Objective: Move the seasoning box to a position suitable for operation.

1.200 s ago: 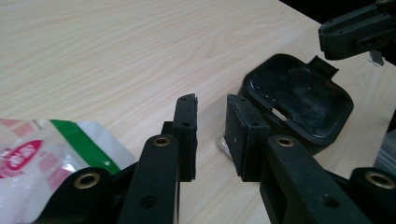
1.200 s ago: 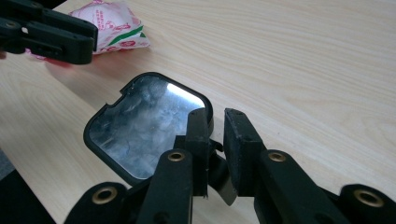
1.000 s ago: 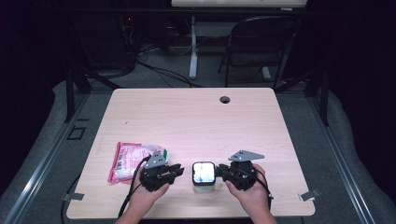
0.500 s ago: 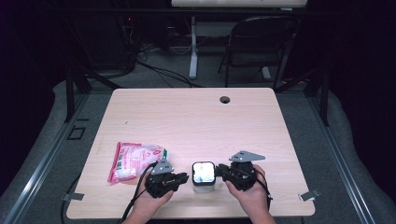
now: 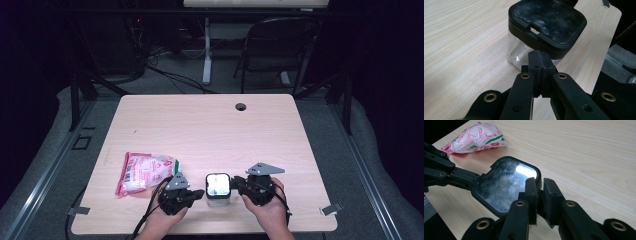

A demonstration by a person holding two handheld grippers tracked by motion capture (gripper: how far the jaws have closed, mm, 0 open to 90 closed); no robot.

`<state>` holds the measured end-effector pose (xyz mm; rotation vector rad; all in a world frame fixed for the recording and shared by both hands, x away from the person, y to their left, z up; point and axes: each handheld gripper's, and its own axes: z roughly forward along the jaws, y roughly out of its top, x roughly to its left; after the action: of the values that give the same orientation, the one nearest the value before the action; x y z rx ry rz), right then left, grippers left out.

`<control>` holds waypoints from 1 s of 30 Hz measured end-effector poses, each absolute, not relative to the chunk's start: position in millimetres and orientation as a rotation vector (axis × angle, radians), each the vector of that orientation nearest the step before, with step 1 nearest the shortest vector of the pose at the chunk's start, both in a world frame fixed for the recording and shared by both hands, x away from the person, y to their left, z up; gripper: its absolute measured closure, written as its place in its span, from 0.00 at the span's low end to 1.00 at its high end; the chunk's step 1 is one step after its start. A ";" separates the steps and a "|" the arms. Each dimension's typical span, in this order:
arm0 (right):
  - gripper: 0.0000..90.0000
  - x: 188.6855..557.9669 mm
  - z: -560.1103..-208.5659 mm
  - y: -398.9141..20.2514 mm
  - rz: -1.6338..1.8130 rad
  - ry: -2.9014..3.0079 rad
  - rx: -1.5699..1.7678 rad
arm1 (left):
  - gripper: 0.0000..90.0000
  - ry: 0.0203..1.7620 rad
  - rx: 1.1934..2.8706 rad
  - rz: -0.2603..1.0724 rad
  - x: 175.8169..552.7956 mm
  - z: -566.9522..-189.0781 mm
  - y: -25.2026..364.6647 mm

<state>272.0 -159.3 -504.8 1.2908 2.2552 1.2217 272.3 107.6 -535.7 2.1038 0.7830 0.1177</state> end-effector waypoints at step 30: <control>0.91 270.4 -505.6 -158.2 1.228 2.235 1.304 | 1.00 0.769 2.088 0.126 271.2 -529.9 106.3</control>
<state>270.4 -158.2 -505.6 1.3042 2.2347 1.2278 271.2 106.3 -529.9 2.0884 0.7693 0.1264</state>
